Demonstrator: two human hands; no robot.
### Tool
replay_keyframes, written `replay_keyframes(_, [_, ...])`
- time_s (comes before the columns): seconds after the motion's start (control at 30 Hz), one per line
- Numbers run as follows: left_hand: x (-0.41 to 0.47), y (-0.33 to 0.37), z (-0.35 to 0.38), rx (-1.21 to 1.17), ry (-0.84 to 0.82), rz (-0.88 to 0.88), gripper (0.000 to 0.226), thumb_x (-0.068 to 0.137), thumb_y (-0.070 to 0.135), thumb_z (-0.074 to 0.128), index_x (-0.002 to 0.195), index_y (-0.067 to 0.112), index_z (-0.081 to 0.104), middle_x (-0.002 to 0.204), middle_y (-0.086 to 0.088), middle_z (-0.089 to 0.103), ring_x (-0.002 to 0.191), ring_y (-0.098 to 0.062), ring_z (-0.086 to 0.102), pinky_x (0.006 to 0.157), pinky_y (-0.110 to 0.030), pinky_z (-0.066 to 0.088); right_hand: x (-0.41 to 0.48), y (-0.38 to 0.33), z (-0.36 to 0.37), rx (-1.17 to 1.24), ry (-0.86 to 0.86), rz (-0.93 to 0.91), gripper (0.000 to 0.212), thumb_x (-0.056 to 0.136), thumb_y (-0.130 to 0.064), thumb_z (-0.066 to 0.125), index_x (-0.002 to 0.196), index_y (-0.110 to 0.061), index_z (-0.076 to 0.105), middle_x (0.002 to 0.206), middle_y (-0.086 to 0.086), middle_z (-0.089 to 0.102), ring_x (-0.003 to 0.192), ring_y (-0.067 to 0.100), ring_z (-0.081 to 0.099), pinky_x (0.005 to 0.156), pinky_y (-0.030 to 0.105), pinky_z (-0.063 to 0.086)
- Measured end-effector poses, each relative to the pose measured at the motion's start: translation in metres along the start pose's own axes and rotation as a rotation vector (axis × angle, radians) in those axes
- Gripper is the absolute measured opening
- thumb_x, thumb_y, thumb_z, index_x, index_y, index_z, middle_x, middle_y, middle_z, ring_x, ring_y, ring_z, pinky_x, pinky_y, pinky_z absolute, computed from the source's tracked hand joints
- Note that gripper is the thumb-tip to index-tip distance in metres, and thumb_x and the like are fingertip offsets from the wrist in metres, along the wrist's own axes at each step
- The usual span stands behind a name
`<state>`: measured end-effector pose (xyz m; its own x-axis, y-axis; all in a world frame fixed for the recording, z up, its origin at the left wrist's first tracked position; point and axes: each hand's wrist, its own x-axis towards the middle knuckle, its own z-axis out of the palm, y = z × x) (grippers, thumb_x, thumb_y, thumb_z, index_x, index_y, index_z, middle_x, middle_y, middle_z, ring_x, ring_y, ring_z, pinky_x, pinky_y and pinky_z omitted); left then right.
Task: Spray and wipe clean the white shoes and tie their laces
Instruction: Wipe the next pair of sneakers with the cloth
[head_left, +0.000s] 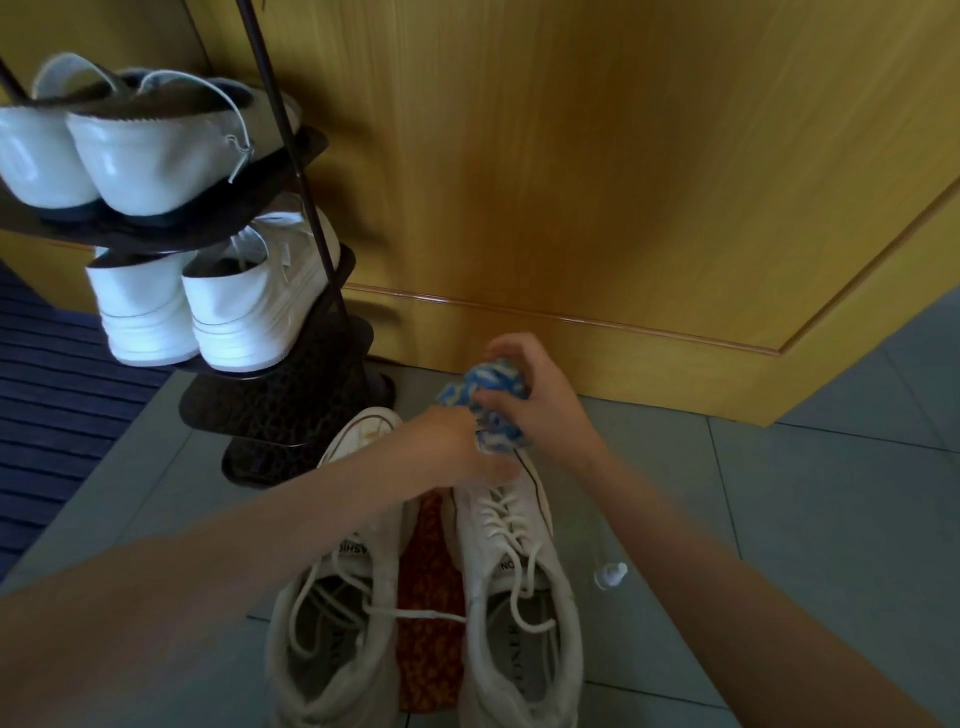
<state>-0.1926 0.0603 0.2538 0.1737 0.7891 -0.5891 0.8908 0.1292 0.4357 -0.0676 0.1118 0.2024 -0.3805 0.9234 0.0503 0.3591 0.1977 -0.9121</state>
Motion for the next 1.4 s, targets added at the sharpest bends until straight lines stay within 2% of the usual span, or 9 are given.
replay_keyframes(0.1, [0.002,-0.006,0.013,0.030,0.094,-0.037,0.043,0.085,0.047,0.060,0.067,0.012,0.043,0.056,0.000,0.035,0.046,-0.010,0.033,0.042,-0.022,0.025,0.000,0.005,-0.001,-0.250,-0.228,-0.125,0.020,0.090,-0.002,0.057,0.106,-0.008,0.068,0.110,0.005,0.066,0.100,0.015,0.061,0.084,0.023,0.049])
replay_keyframes(0.2, [0.005,-0.011,0.017,0.034,0.113,-0.019,0.046,0.085,0.048,0.059,0.060,0.015,0.038,0.054,0.000,0.036,0.046,-0.011,0.034,0.043,-0.021,0.026,-0.009,0.015,-0.010,-0.286,-0.254,-0.198,0.028,0.091,0.005,0.052,0.108,-0.007,0.070,0.114,0.004,0.066,0.106,0.012,0.058,0.090,0.021,0.048])
replay_keyframes(0.37, [0.013,-0.017,0.026,-0.003,0.096,0.004,0.040,0.085,0.047,0.060,0.098,0.010,0.063,0.091,-0.005,0.066,0.081,-0.018,0.061,0.072,-0.033,0.050,-0.038,0.033,-0.023,-0.366,-0.095,-0.255,0.031,0.088,0.007,0.055,0.110,-0.009,0.070,0.114,0.006,0.064,0.108,0.013,0.053,0.091,0.013,0.040])
replay_keyframes(0.57, [0.012,-0.018,0.031,-0.029,0.164,0.019,0.041,0.084,0.044,0.062,0.109,0.012,0.066,0.105,-0.005,0.068,0.096,-0.019,0.063,0.087,-0.037,0.052,-0.084,0.044,-0.028,-0.268,0.051,-0.198,0.034,0.087,0.003,0.057,0.114,-0.016,0.068,0.114,-0.005,0.060,0.109,-0.005,0.050,0.091,0.006,0.039])
replay_keyframes(0.7, [0.008,-0.019,0.035,-0.064,0.196,0.029,0.039,0.086,0.043,0.060,0.111,0.013,0.065,0.106,-0.004,0.068,0.098,-0.019,0.062,0.087,-0.036,0.050,-0.120,0.049,-0.036,-0.218,0.008,-0.130,0.034,0.085,0.002,0.058,0.112,-0.015,0.069,0.111,-0.002,0.064,0.100,0.003,0.059,0.081,0.016,0.051])
replay_keyframes(0.8, [0.005,-0.017,0.035,-0.065,0.213,0.069,0.034,0.088,0.039,0.058,0.111,0.014,0.062,0.109,-0.003,0.066,0.100,-0.020,0.060,0.085,-0.033,0.048,-0.109,0.031,-0.047,-0.124,0.022,-0.084,0.041,0.086,0.009,0.057,0.110,-0.021,0.067,0.106,-0.009,0.063,0.090,-0.002,0.060,0.074,0.011,0.048])
replay_keyframes(0.93, [0.003,-0.015,0.034,-0.028,0.211,0.075,0.032,0.090,0.037,0.056,0.112,0.014,0.059,0.108,-0.004,0.063,0.101,-0.022,0.059,0.084,-0.034,0.047,-0.055,0.010,-0.028,-0.215,-0.007,-0.164,0.037,0.090,0.003,0.054,0.119,-0.016,0.064,0.123,-0.003,0.061,0.114,0.001,0.052,0.096,0.010,0.040])
replay_keyframes(1.07, [0.005,-0.017,0.036,-0.071,0.223,0.031,0.033,0.089,0.038,0.057,0.105,0.011,0.062,0.101,-0.007,0.065,0.092,-0.020,0.061,0.079,-0.034,0.047,-0.054,0.025,-0.006,-0.399,-0.095,-0.261,0.032,0.090,-0.002,0.049,0.118,-0.008,0.065,0.124,0.007,0.061,0.116,0.018,0.050,0.099,0.004,0.027])
replay_keyframes(1.4, [-0.001,-0.018,0.038,-0.157,0.257,0.080,0.030,0.090,0.031,0.057,0.114,0.013,0.063,0.109,-0.004,0.067,0.101,-0.018,0.060,0.089,-0.033,0.047,-0.157,0.058,-0.018,-0.232,0.010,-0.194,0.044,0.088,-0.010,0.058,0.126,-0.033,0.058,0.128,-0.019,0.058,0.111,0.004,0.055,0.093,0.016,0.043])
